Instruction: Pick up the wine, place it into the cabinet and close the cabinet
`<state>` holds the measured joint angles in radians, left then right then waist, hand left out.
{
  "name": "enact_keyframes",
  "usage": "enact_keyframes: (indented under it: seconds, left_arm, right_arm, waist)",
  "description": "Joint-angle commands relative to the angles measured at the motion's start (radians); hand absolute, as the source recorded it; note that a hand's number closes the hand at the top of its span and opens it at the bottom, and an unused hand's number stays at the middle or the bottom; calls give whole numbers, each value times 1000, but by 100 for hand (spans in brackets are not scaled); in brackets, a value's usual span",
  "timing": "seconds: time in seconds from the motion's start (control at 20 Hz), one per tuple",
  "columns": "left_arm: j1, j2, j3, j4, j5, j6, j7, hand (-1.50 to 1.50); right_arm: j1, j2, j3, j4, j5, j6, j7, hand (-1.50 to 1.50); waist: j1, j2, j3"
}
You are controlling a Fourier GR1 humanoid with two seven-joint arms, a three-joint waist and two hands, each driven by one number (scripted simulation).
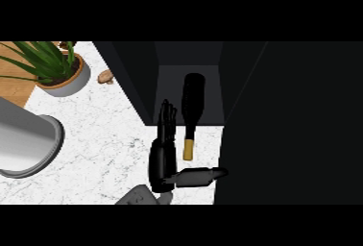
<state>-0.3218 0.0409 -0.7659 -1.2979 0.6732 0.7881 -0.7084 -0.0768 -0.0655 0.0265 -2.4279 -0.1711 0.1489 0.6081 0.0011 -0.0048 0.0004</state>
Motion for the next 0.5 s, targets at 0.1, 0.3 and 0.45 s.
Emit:
enact_keyframes:
  seconds: [0.1, 0.3, 0.45]
  left_arm:
    - [142, 87, -54, -251, -95, 137, 66, -150]
    - [232, 112, -89, -389, -132, 162, 95, -150]
    - [267, 135, -90, -435, -148, 103, 93, -150]
  right_arm:
    - [-4, -24, -60, -45, -98, 14, 2, -150]
    - [53, -19, -17, -147, -88, 10, 61, -150]
    - [86, 9, 56, -137, -66, 19, 34, -150]
  waist:
    - [4, 1, 0]
    - [-1, 0, 0]
    - [-3, 2, 0]
